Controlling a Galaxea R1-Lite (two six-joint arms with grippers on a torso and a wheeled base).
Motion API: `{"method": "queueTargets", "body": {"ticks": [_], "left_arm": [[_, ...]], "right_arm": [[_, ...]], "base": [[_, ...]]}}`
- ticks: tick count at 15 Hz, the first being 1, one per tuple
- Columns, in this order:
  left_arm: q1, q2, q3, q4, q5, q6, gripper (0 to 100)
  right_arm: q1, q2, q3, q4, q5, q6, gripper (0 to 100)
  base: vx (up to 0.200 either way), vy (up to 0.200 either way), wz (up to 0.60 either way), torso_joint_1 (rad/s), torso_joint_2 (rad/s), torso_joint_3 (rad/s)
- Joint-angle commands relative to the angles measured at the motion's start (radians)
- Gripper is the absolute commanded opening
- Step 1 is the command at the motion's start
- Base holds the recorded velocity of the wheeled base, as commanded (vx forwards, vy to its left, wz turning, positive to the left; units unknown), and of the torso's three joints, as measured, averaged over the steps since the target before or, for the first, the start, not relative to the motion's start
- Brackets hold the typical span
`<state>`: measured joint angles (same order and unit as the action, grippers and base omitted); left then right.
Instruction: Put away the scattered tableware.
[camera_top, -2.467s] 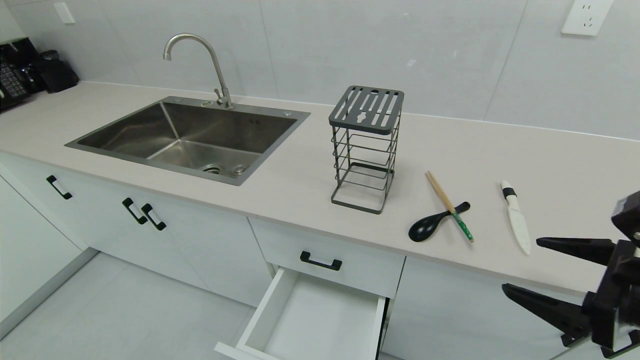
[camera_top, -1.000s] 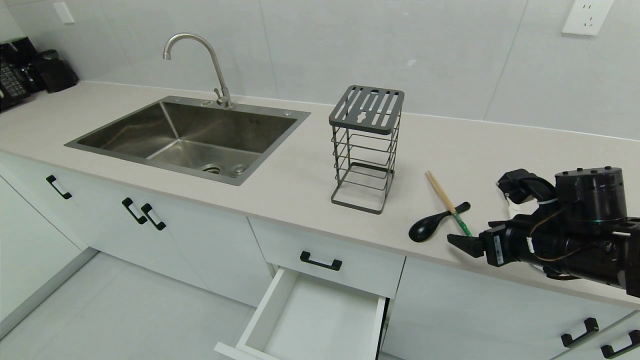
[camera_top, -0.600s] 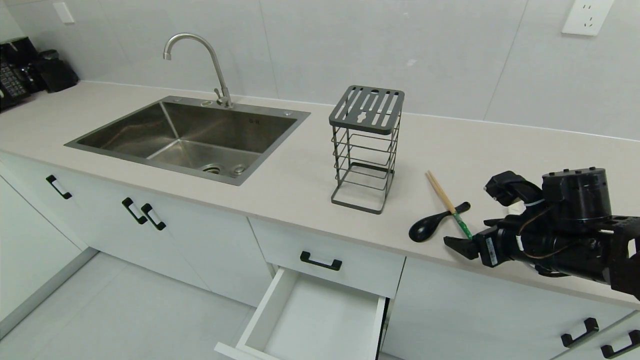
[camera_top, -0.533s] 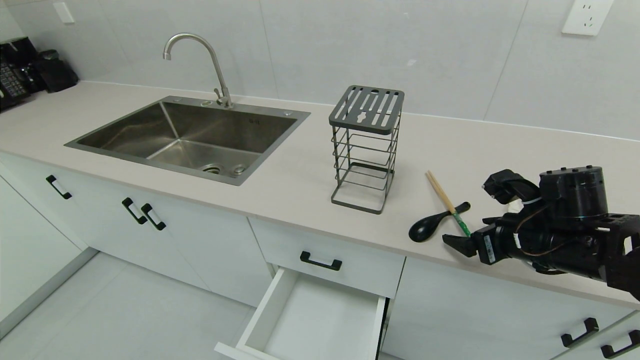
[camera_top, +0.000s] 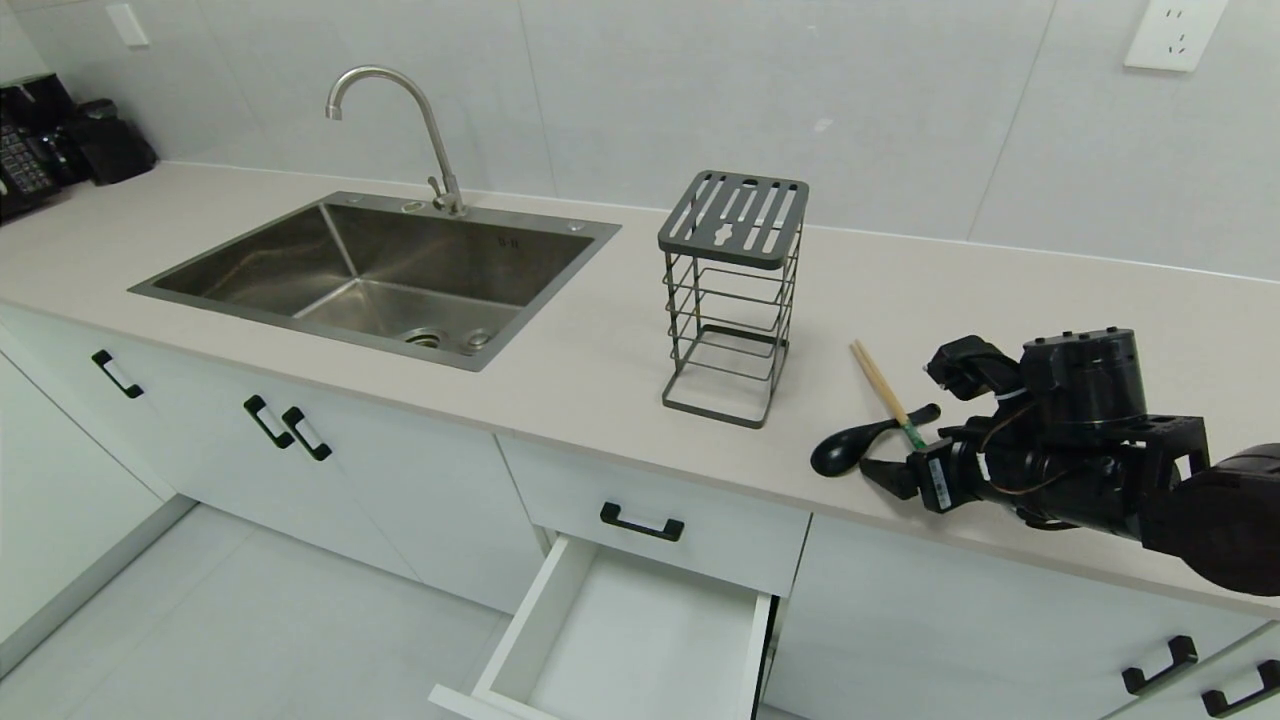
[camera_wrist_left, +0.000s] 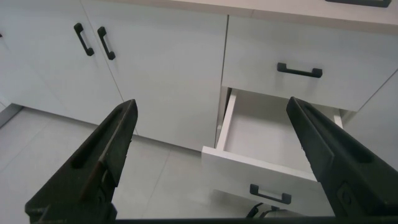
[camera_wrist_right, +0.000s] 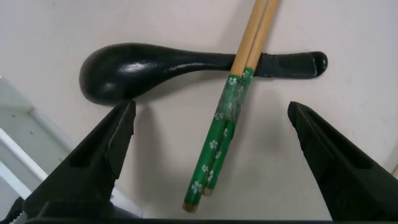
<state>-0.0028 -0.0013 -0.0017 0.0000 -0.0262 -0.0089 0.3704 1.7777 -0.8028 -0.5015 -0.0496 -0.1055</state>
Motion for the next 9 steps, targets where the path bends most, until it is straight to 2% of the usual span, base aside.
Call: {"method": "queueTargets", "body": {"ticks": [1, 2, 9], "left_arm": [[0.0, 0.001, 0.0, 0.0, 0.0, 0.0, 100], [0.0, 0.001, 0.0, 0.0, 0.0, 0.0, 100], [0.0, 0.001, 0.0, 0.0, 0.0, 0.0, 100]], "right_arm": [[0.001, 0.026, -0.013, -0.008, -0.006, 0.0, 100], [0.001, 0.028, -0.018, -0.012, -0.007, 0.0, 0], [-0.021, 0.014, -0.03, -0.014, -0.078, 0.026, 0]], "base": [[0.0, 0.0, 0.0, 0.0, 0.0, 0.0], [0.0, 0.0, 0.0, 0.0, 0.0, 0.0], [0.0, 0.0, 0.0, 0.0, 0.0, 0.0]]}}
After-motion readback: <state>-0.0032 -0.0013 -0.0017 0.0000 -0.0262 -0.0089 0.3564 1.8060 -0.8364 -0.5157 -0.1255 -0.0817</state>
